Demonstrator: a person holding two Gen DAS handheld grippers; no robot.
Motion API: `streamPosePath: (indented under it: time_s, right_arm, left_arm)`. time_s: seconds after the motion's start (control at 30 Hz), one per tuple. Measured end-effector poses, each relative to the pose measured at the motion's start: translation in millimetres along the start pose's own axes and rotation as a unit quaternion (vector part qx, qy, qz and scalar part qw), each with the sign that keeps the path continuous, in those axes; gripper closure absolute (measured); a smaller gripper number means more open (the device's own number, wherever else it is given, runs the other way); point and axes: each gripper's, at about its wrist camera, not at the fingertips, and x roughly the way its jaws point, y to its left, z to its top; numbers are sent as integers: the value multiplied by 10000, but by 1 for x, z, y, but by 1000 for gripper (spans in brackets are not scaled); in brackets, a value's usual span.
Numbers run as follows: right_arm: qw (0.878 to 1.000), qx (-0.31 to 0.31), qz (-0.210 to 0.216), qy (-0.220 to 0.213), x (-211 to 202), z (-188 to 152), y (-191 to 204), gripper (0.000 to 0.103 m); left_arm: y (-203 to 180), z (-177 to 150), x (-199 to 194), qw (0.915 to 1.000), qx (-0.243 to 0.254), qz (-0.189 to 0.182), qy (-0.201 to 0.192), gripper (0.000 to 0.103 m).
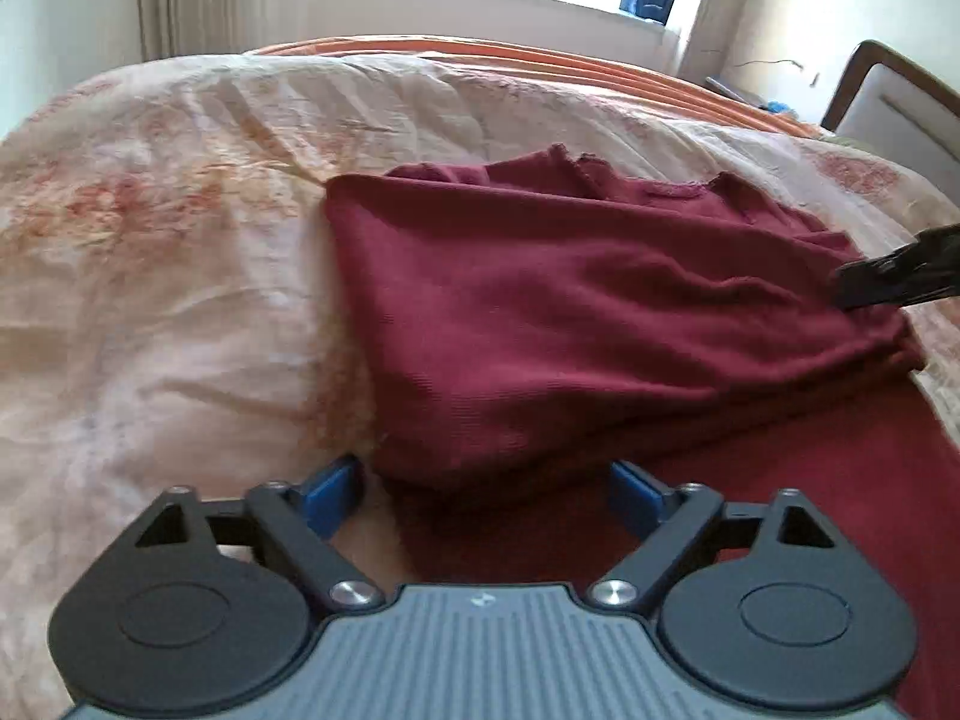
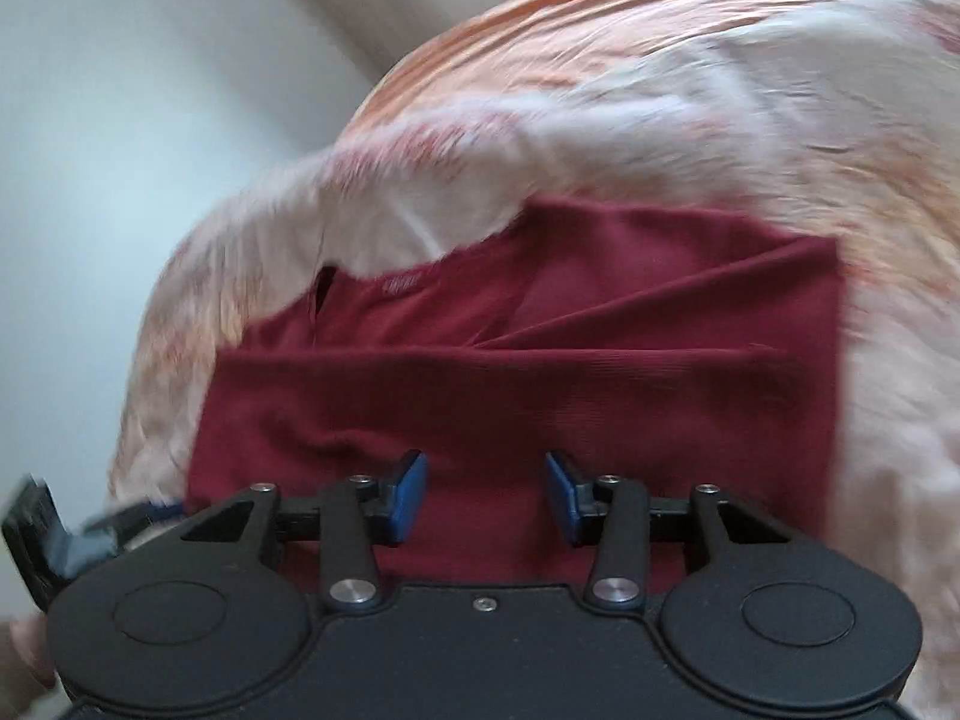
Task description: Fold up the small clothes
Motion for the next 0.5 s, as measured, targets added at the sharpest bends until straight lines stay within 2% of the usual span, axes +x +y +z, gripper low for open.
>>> streamPosePath:
  time_s: [0.1, 0.17, 0.23, 0.37, 0.5]
  right_arm:
    - [9996, -107, -221, -117, -17, -8, -3, 35]
    - [9991, -76, -421, -1, -21, -14, -11, 36]
    - [9991, 165, -390, -59, -30, -20, -19, 37]
    - [9983, 510, -222, -188, -48, -47, -26, 33]
    - [9987, 481, -149, -87, -66, -90, -22, 32]
  left_arm:
    - [1, 0, -13, 9996, -257, -113, -86, 8]
    - [0, -4, -11, 9991, -404, -109, 117, 6]
    - [-1, -12, -4, 9972, -544, -97, 496, 6]
    - [-12, -41, -21, 9969, -455, 1, 636, 4]
    - [-20, -71, -51, 9945, -754, -166, 711, 4]
